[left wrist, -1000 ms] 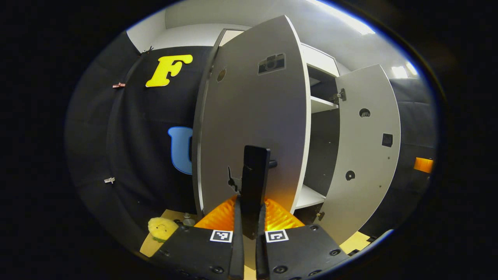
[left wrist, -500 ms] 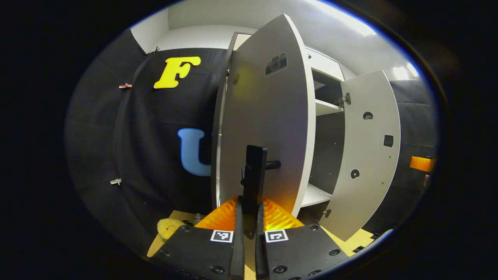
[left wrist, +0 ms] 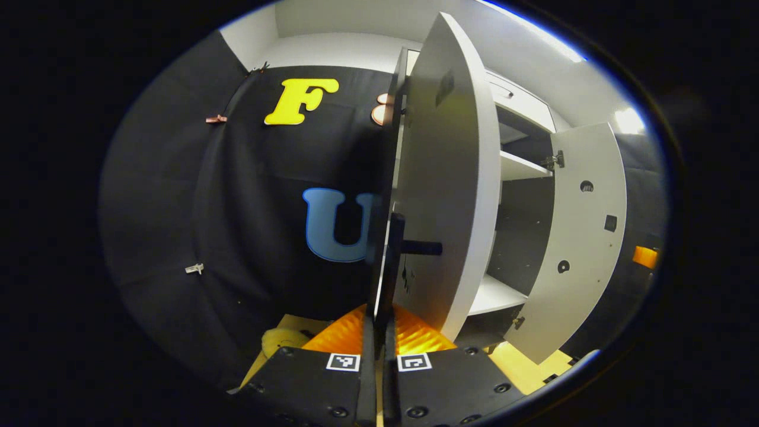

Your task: Open the right door of the double-door shoe cabinet with the right hand, and open the left door with the left hand.

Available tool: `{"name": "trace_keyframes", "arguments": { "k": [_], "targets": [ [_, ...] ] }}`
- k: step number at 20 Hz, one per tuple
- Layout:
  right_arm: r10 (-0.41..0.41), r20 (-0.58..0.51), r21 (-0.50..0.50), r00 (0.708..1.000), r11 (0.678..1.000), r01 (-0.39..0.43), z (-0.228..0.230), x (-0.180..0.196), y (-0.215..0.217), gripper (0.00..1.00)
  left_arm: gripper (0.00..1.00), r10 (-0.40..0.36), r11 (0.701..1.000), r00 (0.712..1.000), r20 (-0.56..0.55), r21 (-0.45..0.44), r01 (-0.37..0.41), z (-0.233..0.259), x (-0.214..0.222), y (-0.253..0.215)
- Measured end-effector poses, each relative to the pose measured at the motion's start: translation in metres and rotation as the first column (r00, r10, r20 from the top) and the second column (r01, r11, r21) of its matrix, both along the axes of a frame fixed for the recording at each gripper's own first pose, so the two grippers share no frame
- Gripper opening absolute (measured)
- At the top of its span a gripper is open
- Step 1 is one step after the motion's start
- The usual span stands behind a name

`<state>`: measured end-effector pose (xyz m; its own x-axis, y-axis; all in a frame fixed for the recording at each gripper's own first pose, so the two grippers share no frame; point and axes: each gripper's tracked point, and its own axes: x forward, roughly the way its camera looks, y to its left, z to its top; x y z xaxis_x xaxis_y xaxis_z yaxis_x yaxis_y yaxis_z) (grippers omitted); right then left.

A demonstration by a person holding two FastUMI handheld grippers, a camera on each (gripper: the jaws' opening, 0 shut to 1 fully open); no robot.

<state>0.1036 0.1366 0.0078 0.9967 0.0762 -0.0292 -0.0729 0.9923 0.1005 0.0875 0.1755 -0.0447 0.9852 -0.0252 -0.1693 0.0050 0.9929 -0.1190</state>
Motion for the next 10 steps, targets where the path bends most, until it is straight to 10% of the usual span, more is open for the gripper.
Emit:
{"name": "trace_keyframes", "arguments": {
  "k": [10],
  "targets": [
    [-0.018, -0.027, 0.018, 0.999, 1.000, 0.019, -0.008, -0.002, -0.006, 0.98, 0.02, 0.056, 0.997, 0.998, -0.004, 0.059, -0.056, -0.002, -0.011, 0.001]
  ]
}}
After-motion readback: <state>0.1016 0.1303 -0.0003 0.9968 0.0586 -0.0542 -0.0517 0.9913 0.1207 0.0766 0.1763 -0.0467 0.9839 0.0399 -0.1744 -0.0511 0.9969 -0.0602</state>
